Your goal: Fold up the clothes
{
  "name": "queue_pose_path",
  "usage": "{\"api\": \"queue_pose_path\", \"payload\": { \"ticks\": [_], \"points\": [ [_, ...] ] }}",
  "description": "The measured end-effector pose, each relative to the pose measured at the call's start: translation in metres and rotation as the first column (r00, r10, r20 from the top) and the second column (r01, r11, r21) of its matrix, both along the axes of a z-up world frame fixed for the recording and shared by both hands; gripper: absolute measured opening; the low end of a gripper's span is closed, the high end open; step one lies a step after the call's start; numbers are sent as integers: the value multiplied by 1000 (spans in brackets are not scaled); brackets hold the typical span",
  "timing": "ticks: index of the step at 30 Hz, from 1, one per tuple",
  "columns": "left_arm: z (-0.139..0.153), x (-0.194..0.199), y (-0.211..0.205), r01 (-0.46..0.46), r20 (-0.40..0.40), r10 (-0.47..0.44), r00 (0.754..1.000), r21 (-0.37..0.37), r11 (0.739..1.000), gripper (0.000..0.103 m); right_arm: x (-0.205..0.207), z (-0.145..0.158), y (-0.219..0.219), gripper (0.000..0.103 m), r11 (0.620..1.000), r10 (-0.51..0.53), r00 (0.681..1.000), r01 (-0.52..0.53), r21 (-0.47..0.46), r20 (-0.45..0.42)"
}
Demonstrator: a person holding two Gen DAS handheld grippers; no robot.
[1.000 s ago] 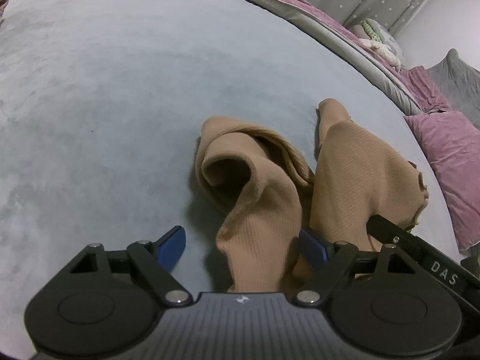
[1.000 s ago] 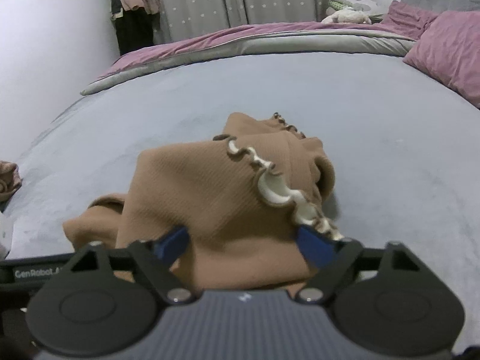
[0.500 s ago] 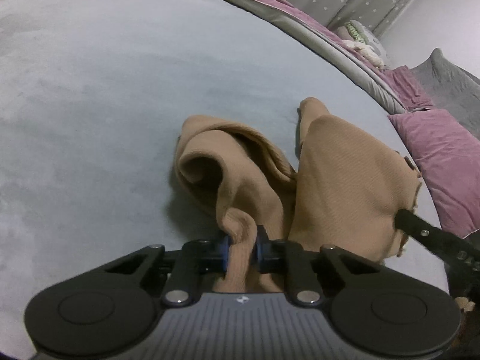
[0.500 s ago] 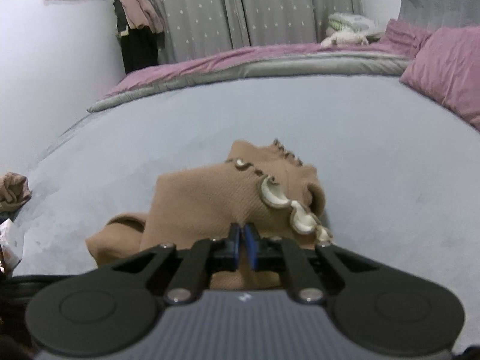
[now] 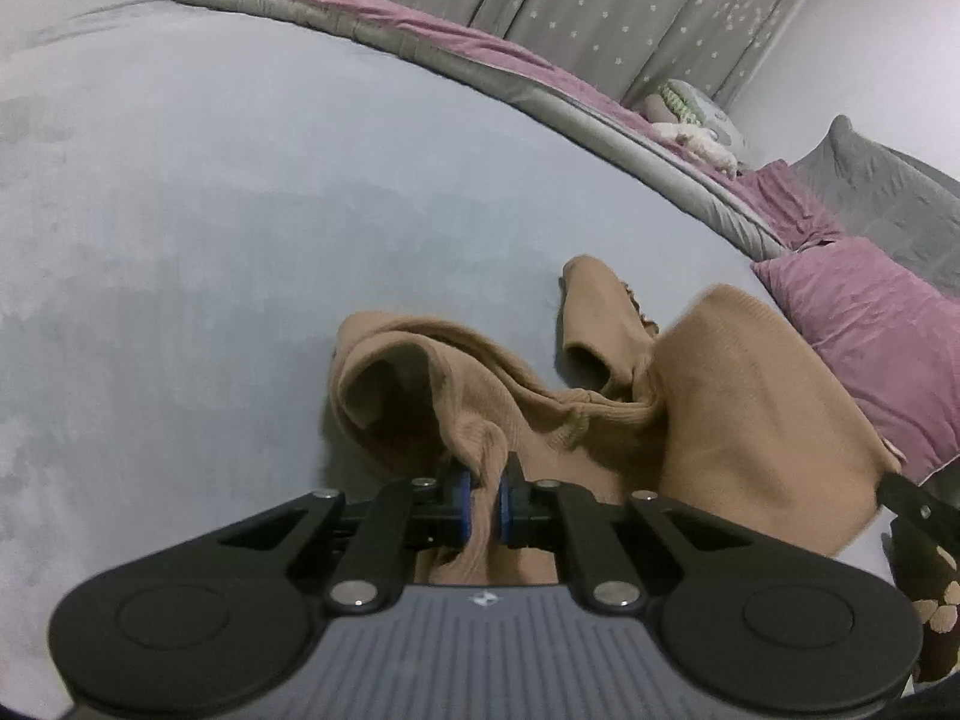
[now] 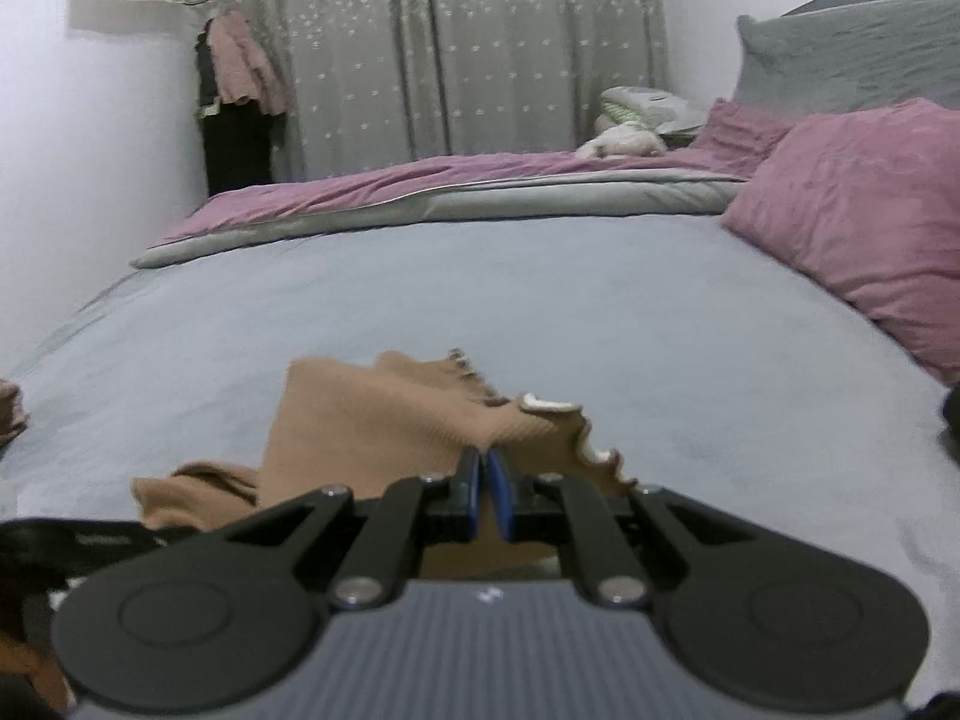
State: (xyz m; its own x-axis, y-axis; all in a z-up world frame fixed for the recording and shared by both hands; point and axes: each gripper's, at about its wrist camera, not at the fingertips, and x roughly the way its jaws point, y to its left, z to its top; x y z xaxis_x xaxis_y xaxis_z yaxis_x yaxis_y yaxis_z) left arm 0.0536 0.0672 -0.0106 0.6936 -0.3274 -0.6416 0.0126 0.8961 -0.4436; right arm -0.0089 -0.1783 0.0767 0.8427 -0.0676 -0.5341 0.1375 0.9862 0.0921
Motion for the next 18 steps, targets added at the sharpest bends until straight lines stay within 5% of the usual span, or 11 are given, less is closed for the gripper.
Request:
{"api": "queue_pose_path", "payload": {
  "ticks": [18],
  "points": [
    [-2, 11, -9, -39, 11, 38, 999, 82, 996, 8, -40, -36, -80, 7, 982, -178, 966, 161, -103, -185]
  ]
}}
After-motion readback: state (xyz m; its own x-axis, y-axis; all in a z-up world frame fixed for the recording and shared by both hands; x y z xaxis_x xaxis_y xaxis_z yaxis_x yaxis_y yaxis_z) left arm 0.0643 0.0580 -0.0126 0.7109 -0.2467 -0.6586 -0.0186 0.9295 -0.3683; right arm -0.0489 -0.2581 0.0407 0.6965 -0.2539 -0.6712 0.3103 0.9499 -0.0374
